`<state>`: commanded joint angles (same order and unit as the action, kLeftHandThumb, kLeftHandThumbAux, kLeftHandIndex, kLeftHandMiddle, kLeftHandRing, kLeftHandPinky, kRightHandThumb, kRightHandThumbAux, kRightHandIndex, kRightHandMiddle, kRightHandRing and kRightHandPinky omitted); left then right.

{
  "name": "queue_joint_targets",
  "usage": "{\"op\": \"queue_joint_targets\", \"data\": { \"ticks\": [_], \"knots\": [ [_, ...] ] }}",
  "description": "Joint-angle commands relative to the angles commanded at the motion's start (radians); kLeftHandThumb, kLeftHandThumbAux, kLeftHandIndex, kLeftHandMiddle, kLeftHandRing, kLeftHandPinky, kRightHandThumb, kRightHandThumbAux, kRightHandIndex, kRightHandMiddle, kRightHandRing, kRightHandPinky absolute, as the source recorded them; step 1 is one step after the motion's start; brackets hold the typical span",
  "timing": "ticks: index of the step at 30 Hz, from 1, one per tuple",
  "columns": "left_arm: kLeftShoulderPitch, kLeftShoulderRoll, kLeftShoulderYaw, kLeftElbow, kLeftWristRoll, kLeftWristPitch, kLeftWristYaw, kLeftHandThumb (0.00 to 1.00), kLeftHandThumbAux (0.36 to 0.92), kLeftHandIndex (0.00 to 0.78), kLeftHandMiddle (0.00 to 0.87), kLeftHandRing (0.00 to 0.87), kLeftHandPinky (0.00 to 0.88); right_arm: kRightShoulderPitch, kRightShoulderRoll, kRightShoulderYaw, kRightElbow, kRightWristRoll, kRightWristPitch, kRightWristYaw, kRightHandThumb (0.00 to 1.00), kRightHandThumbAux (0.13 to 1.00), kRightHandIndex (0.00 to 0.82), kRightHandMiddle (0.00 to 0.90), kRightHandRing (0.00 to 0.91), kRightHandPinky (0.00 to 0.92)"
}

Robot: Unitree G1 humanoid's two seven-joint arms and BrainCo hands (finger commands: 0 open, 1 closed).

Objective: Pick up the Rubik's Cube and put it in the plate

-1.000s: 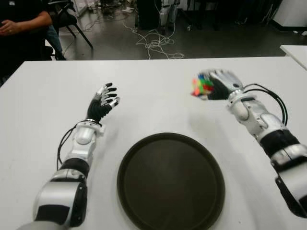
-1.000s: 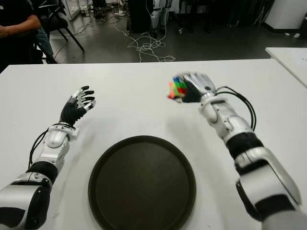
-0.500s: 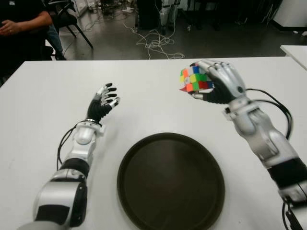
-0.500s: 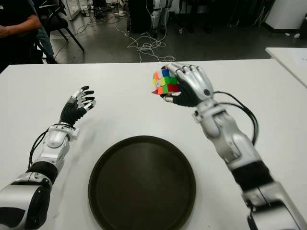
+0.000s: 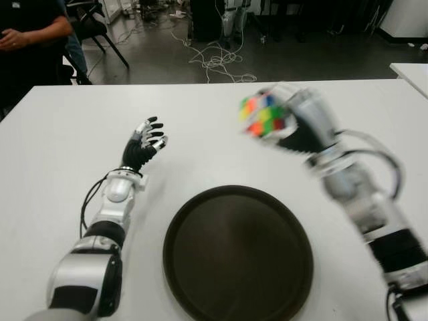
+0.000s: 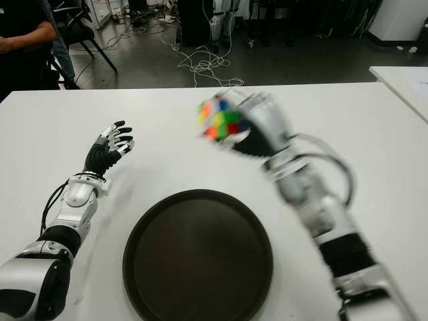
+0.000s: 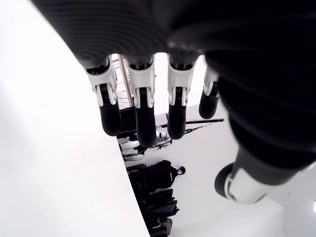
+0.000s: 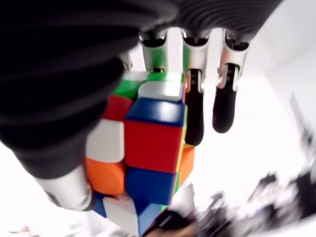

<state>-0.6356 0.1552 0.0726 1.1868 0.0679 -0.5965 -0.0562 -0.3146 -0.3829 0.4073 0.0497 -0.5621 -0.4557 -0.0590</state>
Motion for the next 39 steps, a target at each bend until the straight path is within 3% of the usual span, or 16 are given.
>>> {"op": "queue_joint_targets", "data": {
  "ticks": [3,6,14,20,27,39],
  "knots": [
    [-0.001,0.0,-0.001,0.002,0.001,0.001,0.0,0.154,0.694,0.107,0.193,0.19,0.18,0.012,-0.057,0.018,-0.047,0.138,-0.035,0.184,0.695,0.735,0.418,0.51,0.537,0.545],
    [-0.001,-0.001,-0.001,0.002,0.002,-0.001,-0.001,0.156,0.694,0.109,0.193,0.192,0.188,0.001,-0.089,0.019,-0.079,0.245,-0.03,0.337,0.694,0.735,0.417,0.499,0.511,0.518],
    [-0.002,0.0,-0.001,0.002,0.001,-0.002,-0.002,0.167,0.697,0.113,0.198,0.2,0.197,-0.063,-0.162,0.005,-0.144,0.44,0.079,0.645,0.692,0.737,0.416,0.477,0.463,0.436],
    [-0.001,0.0,0.004,0.002,-0.007,-0.001,-0.014,0.166,0.676,0.111,0.195,0.197,0.184,-0.075,-0.21,-0.006,-0.21,0.457,0.168,0.773,0.691,0.737,0.414,0.461,0.44,0.395],
    [0.002,0.0,0.007,-0.002,-0.012,-0.001,-0.023,0.162,0.679,0.111,0.192,0.195,0.19,-0.102,-0.245,-0.004,-0.228,0.433,0.216,0.877,0.691,0.738,0.413,0.451,0.425,0.379],
    [0.004,0.0,0.004,-0.006,-0.007,-0.005,-0.021,0.16,0.679,0.112,0.187,0.19,0.182,-0.086,-0.229,-0.023,-0.226,0.343,0.209,0.847,0.691,0.739,0.414,0.481,0.46,0.442]
  ]
}}
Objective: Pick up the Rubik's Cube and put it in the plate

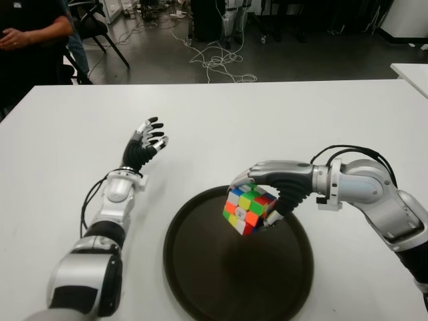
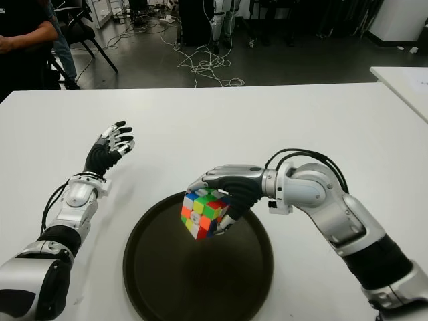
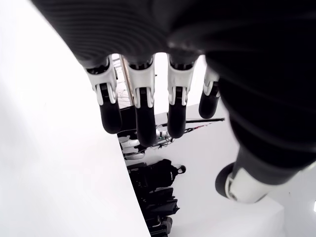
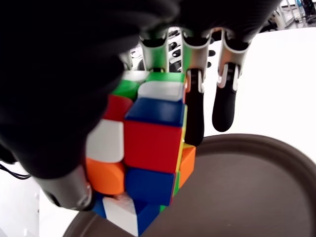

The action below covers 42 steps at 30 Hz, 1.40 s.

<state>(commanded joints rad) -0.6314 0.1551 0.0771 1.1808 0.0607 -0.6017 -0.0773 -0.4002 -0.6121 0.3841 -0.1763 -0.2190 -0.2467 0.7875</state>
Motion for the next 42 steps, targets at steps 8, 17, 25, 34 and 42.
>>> {"op": "queue_joint_targets", "data": {
  "ticks": [8,17,25,34,42],
  "knots": [
    [0.003,0.001,0.001,-0.005,-0.003,-0.006,-0.004,0.157,0.674,0.117,0.201,0.196,0.164,0.008,0.02,0.009,-0.014,-0.114,0.028,-0.049,0.694,0.738,0.414,0.514,0.497,0.503],
    [0.004,0.002,0.004,-0.003,-0.003,-0.011,-0.003,0.178,0.688,0.118,0.199,0.197,0.186,0.034,0.068,0.018,-0.02,-0.231,0.048,-0.129,0.693,0.738,0.413,0.482,0.47,0.479],
    [0.004,0.004,0.001,-0.004,0.0,-0.005,-0.004,0.174,0.663,0.116,0.196,0.188,0.156,0.056,0.119,0.044,0.028,-0.289,0.001,-0.215,0.689,0.739,0.413,0.444,0.451,0.457],
    [0.003,0.002,0.003,-0.003,-0.004,-0.001,-0.009,0.173,0.671,0.112,0.193,0.189,0.163,0.075,0.159,0.035,0.069,-0.266,-0.076,-0.282,0.688,0.739,0.411,0.449,0.464,0.458],
    [0.004,0.002,0.005,-0.009,-0.008,-0.005,-0.013,0.154,0.676,0.114,0.196,0.189,0.142,0.088,0.19,0.033,0.119,-0.271,-0.177,-0.375,0.688,0.742,0.403,0.403,0.441,0.427]
  ]
}}
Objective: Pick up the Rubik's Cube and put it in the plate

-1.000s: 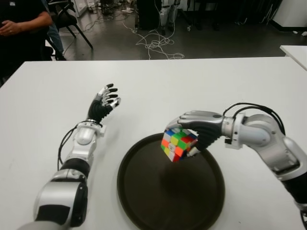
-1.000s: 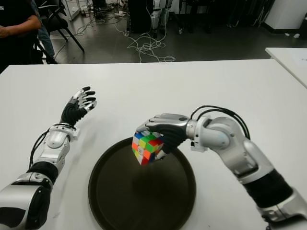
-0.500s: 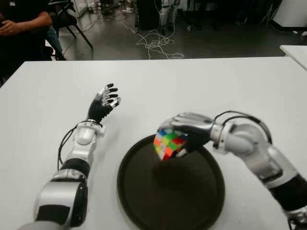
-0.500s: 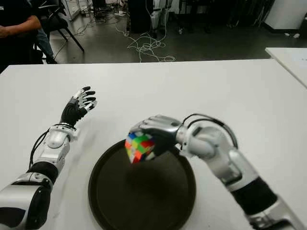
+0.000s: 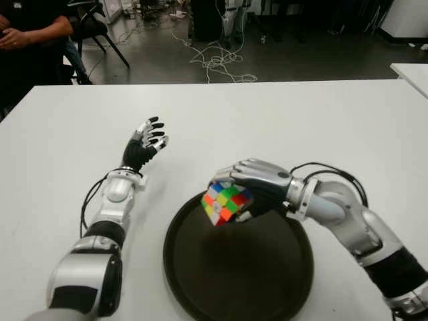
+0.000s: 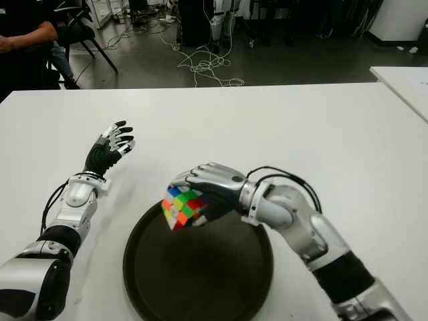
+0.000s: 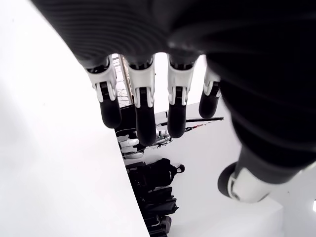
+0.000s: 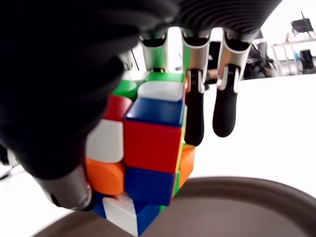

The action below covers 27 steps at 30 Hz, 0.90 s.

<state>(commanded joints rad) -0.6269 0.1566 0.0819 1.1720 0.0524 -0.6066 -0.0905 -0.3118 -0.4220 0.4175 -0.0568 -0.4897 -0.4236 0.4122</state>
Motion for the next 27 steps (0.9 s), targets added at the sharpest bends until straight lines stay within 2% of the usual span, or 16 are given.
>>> {"op": "queue_joint_targets", "data": {
  "ticks": [7,14,15,16,19,22,27],
  "knots": [
    [-0.001,0.0,0.002,-0.001,-0.003,0.008,0.002,0.147,0.671,0.109,0.189,0.18,0.136,0.01,0.004,0.001,-0.003,0.019,-0.026,0.004,0.685,0.744,0.396,0.259,0.284,0.287],
    [-0.001,0.001,0.002,-0.001,-0.004,0.008,0.003,0.163,0.674,0.107,0.195,0.186,0.151,-0.002,-0.021,0.023,-0.017,0.061,-0.017,0.098,0.672,0.748,0.395,0.107,0.104,0.102],
    [-0.001,0.002,0.001,-0.001,-0.003,0.008,0.004,0.164,0.675,0.108,0.196,0.186,0.152,-0.004,-0.023,0.024,-0.018,0.066,-0.015,0.111,0.462,0.799,0.26,0.078,0.071,0.069],
    [-0.001,0.002,0.0,-0.001,-0.002,0.007,0.006,0.165,0.676,0.108,0.197,0.186,0.152,-0.01,-0.03,0.03,-0.02,0.082,-0.009,0.143,0.3,0.839,0.173,0.06,0.049,0.048],
    [-0.001,0.004,-0.003,0.0,0.003,0.005,0.011,0.166,0.684,0.11,0.199,0.185,0.15,-0.027,-0.042,0.041,-0.024,0.133,0.013,0.228,0.098,0.854,0.056,0.019,0.016,0.015],
    [-0.001,0.004,-0.003,0.0,0.002,0.0,0.008,0.165,0.685,0.112,0.198,0.186,0.147,-0.038,-0.044,0.04,-0.029,0.18,0.04,0.286,0.032,0.835,0.018,0.006,0.005,0.004],
    [0.002,0.003,-0.002,-0.005,0.0,-0.006,0.005,0.161,0.696,0.113,0.2,0.187,0.152,-0.022,-0.048,0.024,-0.061,0.208,0.083,0.319,0.005,0.78,0.002,0.0,0.0,0.0]
  ]
}}
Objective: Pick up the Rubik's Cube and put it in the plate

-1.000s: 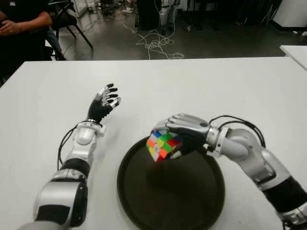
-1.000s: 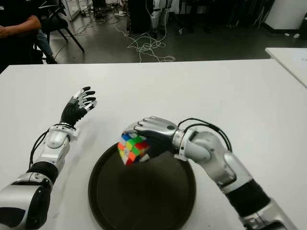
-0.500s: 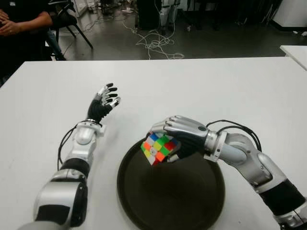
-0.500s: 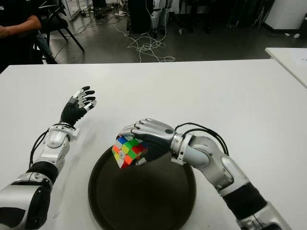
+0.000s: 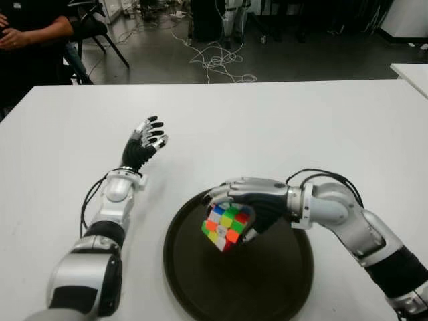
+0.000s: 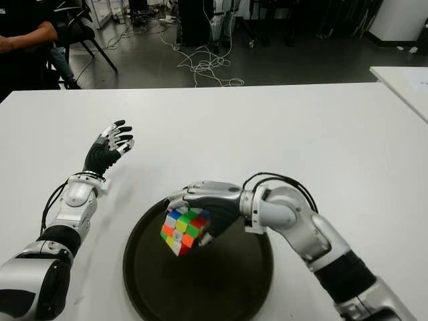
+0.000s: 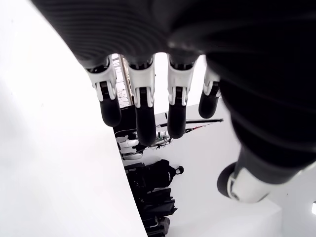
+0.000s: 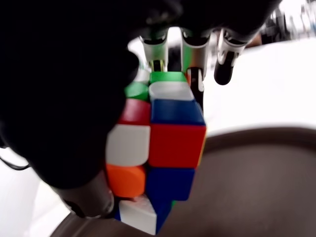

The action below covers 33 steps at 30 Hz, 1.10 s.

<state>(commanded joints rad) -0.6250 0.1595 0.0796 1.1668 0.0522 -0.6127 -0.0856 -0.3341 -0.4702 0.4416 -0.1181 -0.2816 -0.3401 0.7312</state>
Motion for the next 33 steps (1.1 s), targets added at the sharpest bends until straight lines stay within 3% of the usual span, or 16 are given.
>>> {"op": "queue_joint_targets", "data": {
  "ticks": [2,8,14,24,33],
  "knots": [
    [0.001,0.0,0.0,-0.002,0.0,-0.001,0.001,0.161,0.704,0.113,0.201,0.19,0.162,0.02,-0.008,-0.009,-0.019,0.003,0.007,-0.001,0.002,0.756,0.001,0.0,0.0,0.0],
    [0.005,0.0,-0.001,-0.005,0.003,-0.004,0.006,0.175,0.706,0.11,0.196,0.187,0.156,0.015,0.006,-0.018,-0.006,-0.011,0.041,-0.02,0.0,0.717,0.0,0.0,0.0,0.0],
    [0.006,-0.003,0.0,-0.006,0.0,-0.004,0.005,0.183,0.705,0.103,0.192,0.186,0.178,0.039,0.025,-0.033,-0.024,-0.026,0.042,-0.073,0.0,0.675,0.0,0.0,0.0,0.0],
    [0.005,-0.005,0.004,-0.006,-0.007,-0.005,0.002,0.182,0.703,0.106,0.19,0.188,0.191,0.058,0.038,-0.051,-0.003,-0.036,0.006,-0.152,0.0,0.585,0.0,0.0,0.0,0.0],
    [0.005,-0.002,0.003,-0.003,-0.009,-0.015,-0.013,0.185,0.68,0.112,0.197,0.197,0.203,0.063,0.05,-0.079,0.042,-0.002,-0.078,-0.21,0.04,0.432,0.0,0.0,0.0,0.0]
  ]
}}
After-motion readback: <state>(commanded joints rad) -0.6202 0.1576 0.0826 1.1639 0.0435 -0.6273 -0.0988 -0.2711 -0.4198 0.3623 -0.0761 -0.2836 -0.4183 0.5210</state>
